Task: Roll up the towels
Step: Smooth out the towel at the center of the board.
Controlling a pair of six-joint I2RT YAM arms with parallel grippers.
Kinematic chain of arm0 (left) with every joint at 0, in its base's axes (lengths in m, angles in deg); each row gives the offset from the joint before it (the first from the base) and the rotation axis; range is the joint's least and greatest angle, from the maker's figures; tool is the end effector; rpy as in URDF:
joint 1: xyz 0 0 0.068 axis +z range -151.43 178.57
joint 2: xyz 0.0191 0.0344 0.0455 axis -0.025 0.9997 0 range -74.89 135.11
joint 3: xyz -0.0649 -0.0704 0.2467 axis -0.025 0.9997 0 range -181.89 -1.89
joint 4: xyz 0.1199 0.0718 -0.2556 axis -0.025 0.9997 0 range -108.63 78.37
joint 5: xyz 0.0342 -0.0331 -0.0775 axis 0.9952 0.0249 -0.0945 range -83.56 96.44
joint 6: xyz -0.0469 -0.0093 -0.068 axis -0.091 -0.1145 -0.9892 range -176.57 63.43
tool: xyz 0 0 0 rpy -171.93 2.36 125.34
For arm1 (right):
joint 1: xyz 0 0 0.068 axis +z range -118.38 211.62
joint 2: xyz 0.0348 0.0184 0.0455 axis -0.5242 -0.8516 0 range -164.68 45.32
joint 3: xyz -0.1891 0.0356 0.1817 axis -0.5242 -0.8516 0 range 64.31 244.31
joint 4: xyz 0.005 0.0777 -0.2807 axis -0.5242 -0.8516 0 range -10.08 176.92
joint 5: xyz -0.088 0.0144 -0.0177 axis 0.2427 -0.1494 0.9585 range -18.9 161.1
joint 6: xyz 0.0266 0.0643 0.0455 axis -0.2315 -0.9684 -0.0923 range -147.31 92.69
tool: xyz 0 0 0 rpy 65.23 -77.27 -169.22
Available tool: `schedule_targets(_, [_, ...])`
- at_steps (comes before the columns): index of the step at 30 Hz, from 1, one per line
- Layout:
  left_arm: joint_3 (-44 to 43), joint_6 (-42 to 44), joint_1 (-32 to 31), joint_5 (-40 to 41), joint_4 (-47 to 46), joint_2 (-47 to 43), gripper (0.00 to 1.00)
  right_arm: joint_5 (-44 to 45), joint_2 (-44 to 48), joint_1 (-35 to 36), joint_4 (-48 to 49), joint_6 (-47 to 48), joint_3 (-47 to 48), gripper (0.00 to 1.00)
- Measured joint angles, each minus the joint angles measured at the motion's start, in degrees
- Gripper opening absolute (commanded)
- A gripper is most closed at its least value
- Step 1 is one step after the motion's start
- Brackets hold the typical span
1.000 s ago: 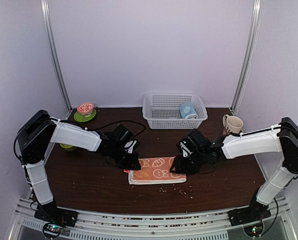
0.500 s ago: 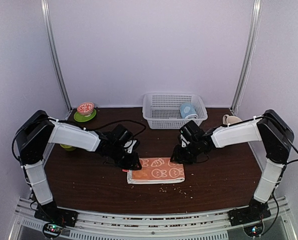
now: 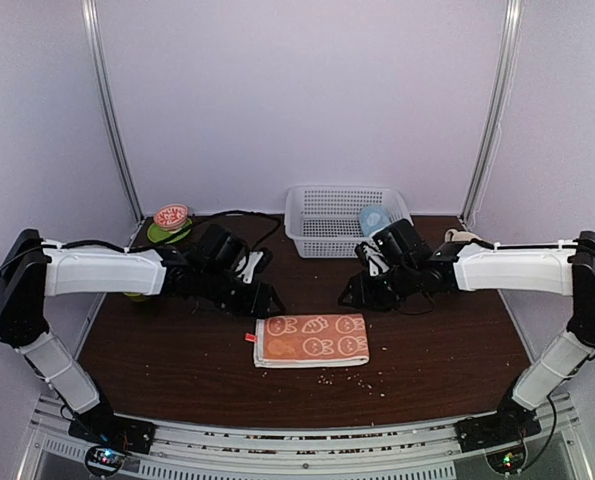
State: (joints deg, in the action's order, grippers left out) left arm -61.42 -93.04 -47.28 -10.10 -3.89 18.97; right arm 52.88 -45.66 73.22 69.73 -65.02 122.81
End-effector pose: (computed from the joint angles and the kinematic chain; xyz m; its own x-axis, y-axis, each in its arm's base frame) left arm 0.2593 -0.2967 0.1535 -0.9093 0.1185 -0.3988 0.3446 0.7517 -0.5623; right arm 0.2709 0.2709 0.1620 -0.9293 -0.0482 -0.3661 -0.2699 0.7652 0.5845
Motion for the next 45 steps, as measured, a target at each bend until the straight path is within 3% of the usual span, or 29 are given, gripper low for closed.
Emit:
schedule_targets(4, [0.76,1.27,0.0,0.87,-0.72,-3.78,0.53,-0.83,3.28,5.18,0.22,0.44,-1.66,0.45])
schedule_targets(9, [2.03,2.29,0.0,1.38,-1.44,-5.6,0.51,-1.75,3.3,8.9,1.86,-2.16,-11.37,0.45])
schedule_targets(22, [2.1,2.51,-0.02,1.36,-1.42,-3.28,0.48,0.9,2.05,4.17,3.21,-4.13,-15.65,0.46])
schedule_targets(31, [0.83,2.54,-0.35,1.09,-1.44,0.13,0.45,0.74,11.34,3.45,-1.92,-2.32,-14.38,0.47])
schedule_targets(45, [-1.38,1.4,-0.46,5.44,0.07,11.65,0.29,6.51,12.74,1.2,1.57,-11.65,-19.96,0.47])
